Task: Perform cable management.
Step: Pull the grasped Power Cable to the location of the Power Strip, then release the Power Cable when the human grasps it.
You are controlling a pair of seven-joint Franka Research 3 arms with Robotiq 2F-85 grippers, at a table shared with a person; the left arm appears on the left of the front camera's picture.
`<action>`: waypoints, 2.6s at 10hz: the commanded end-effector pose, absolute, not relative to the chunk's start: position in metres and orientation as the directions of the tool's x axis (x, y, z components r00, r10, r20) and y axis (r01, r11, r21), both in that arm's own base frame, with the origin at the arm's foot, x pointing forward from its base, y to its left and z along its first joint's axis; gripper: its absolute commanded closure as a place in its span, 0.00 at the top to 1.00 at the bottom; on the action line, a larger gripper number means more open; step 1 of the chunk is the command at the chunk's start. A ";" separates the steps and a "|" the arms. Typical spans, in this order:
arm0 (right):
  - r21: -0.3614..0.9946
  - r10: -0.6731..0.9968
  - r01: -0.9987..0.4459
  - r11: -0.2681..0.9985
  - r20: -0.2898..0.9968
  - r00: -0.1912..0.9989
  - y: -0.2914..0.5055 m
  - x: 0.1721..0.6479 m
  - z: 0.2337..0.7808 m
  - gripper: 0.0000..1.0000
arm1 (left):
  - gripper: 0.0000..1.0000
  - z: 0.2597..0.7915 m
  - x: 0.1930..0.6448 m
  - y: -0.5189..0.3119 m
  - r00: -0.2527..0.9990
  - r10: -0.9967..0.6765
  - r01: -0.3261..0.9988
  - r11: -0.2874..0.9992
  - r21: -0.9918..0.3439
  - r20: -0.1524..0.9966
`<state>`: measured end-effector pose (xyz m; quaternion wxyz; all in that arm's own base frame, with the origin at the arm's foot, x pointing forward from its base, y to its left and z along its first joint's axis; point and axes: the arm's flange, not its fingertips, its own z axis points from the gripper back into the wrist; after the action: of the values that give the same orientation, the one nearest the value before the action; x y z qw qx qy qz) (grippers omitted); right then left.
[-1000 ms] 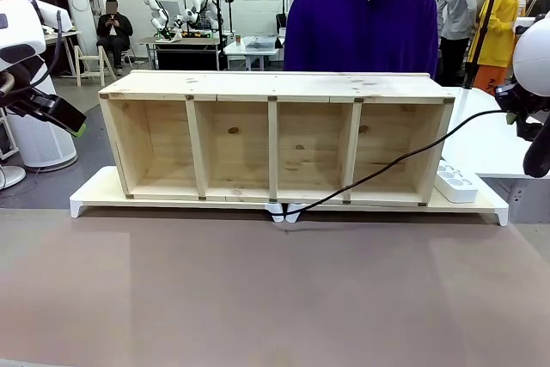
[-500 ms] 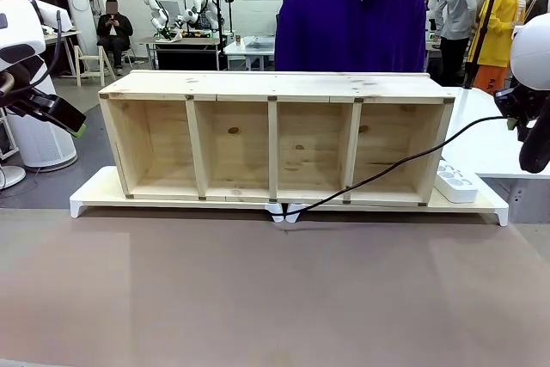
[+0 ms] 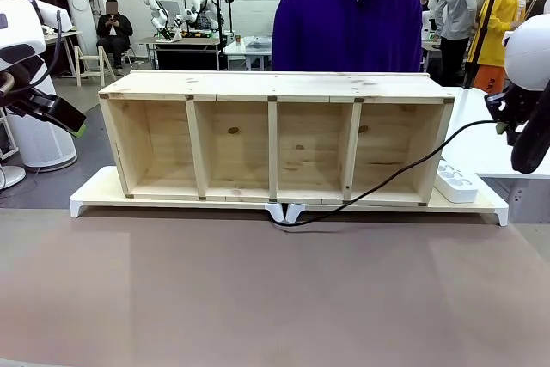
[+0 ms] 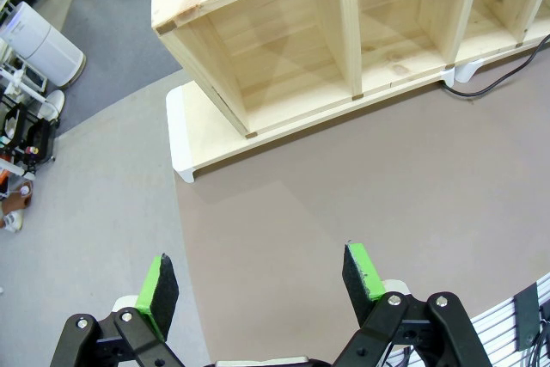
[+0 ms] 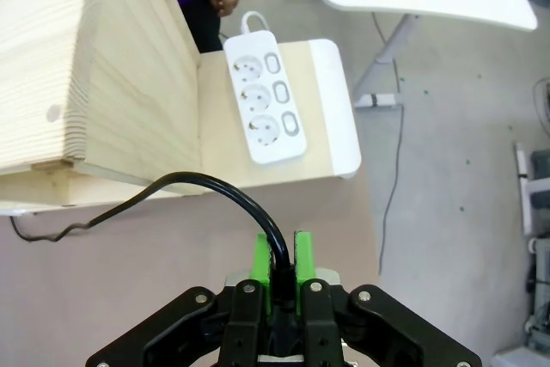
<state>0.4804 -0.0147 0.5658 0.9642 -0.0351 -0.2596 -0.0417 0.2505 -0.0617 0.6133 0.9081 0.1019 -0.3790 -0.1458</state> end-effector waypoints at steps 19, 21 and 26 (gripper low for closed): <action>-0.037 -0.017 0.046 0.998 0.567 0.823 -0.027 0.506 0.549 0.14 | 1.00 0.613 0.251 -0.061 0.673 -0.338 0.177 0.937 0.301 0.658; -0.037 -0.017 0.046 0.998 0.567 0.823 -0.027 0.506 0.549 0.14 | 1.00 0.613 0.251 -0.061 0.673 -0.338 0.177 0.937 0.301 0.658; -0.037 -0.017 0.046 0.998 0.567 0.823 -0.027 0.506 0.549 0.14 | 1.00 0.613 0.251 -0.061 0.673 -0.338 0.177 0.937 0.301 0.658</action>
<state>0.5064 -0.0267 0.5484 0.9550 -0.0246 -0.2952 -0.0164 0.2505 -0.0617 0.6133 0.9081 0.1019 -0.3790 -0.1458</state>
